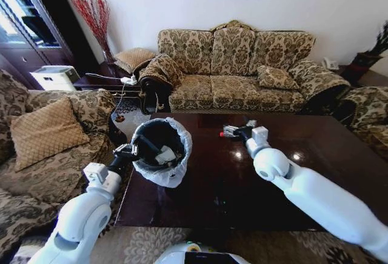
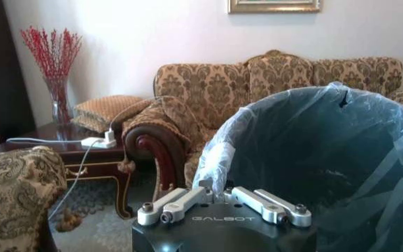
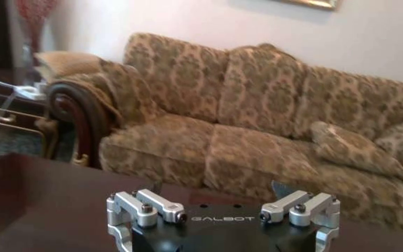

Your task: Move to the front of the table and place the trash on the table into the trash bin.

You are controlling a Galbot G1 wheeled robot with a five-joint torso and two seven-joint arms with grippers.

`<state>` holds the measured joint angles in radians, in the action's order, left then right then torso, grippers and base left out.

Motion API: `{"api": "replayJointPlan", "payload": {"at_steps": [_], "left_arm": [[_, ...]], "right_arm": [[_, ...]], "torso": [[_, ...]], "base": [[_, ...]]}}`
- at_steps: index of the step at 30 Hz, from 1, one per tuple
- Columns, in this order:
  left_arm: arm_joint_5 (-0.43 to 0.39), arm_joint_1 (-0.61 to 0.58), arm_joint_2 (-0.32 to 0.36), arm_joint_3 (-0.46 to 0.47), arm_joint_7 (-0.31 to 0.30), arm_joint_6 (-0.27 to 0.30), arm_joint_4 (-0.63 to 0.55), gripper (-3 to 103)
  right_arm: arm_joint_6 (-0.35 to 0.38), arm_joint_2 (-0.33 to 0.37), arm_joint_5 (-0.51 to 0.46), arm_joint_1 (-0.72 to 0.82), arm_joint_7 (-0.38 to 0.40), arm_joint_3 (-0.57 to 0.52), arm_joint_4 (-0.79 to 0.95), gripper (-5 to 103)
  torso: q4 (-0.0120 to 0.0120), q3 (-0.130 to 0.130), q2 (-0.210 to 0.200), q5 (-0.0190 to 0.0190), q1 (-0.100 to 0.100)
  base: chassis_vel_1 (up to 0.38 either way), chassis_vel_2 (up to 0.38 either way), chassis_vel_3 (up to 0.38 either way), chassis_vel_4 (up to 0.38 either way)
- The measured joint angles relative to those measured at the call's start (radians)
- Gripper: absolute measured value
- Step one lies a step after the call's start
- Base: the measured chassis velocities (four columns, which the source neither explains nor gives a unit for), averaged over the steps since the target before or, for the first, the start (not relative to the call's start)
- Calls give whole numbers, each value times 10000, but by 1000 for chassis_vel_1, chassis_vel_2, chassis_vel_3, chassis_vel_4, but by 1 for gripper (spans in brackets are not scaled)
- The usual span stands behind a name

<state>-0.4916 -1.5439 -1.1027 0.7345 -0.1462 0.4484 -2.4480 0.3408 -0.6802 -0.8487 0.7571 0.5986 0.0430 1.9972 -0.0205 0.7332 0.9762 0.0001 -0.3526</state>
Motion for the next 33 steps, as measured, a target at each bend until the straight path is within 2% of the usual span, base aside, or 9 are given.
{"api": "replayJointPlan", "payload": {"at_steps": [5, 15, 20, 21, 23, 24, 26, 29, 33], "left_arm": [[10, 54, -147, -1, 5, -49, 33, 1], [232, -31, -344, -87, 176, -203, 178, 1], [224, -103, -462, -86, 220, -239, 103, 1], [231, -186, -514, -88, 218, -272, 81, 1], [234, -219, -530, -87, 212, -304, 78, 1], [273, -314, -560, -77, 178, -482, 78, 1], [332, -336, -565, -39, 145, -578, 78, 1], [359, -336, -578, -21, 144, -688, 79, 1], [369, -326, -591, 3, 139, -733, 78, 1]], "right_arm": [[-56, -239, 401, 1112, -454, -1027, -435, 100], [-853, -1093, 1046, 1290, -1065, -1183, -1779, 100], [-1290, -1757, 980, 418, -1274, -626, -3020, 100], [-1479, -1796, 892, -14, -1846, -341, -3561, 100], [-1567, -1766, 876, -158, -2153, -221, -3753, 100], [-1980, -1581, 899, -655, -3041, 398, -4354, 100], [-2419, -1484, 1000, -1184, -3560, 1050, -4955, 100], [-2502, -1560, 1009, -1718, -3910, 1470, -5490, 100], [-2406, -1632, 826, -2233, -4302, 1781, -5977, 100]], "torso": [[1, -1, 0, 0, 0], [5, 1, 0, 4, -3], [9, 0, 0, 9, 0], [4, 1, 0, 0, 0], [0, 1, -1, -17, -1], [-9, 1, 0, -16, -1], [-17, 1, 0, 2, -1], [-1, 1, 0, -4, -1], [2, 1, -1, 6, -1]], "base": [[-105, -93, 105, 104], [-192, -194, 189, 168], [-52, -74, 27, 27], [7, 73, 7, 1], [36, 73, 7, 1], [87, 115, 23, 7], [82, 107, 5, 7], [51, 66, 9, 5], [0, 0, 0, 0]]}}
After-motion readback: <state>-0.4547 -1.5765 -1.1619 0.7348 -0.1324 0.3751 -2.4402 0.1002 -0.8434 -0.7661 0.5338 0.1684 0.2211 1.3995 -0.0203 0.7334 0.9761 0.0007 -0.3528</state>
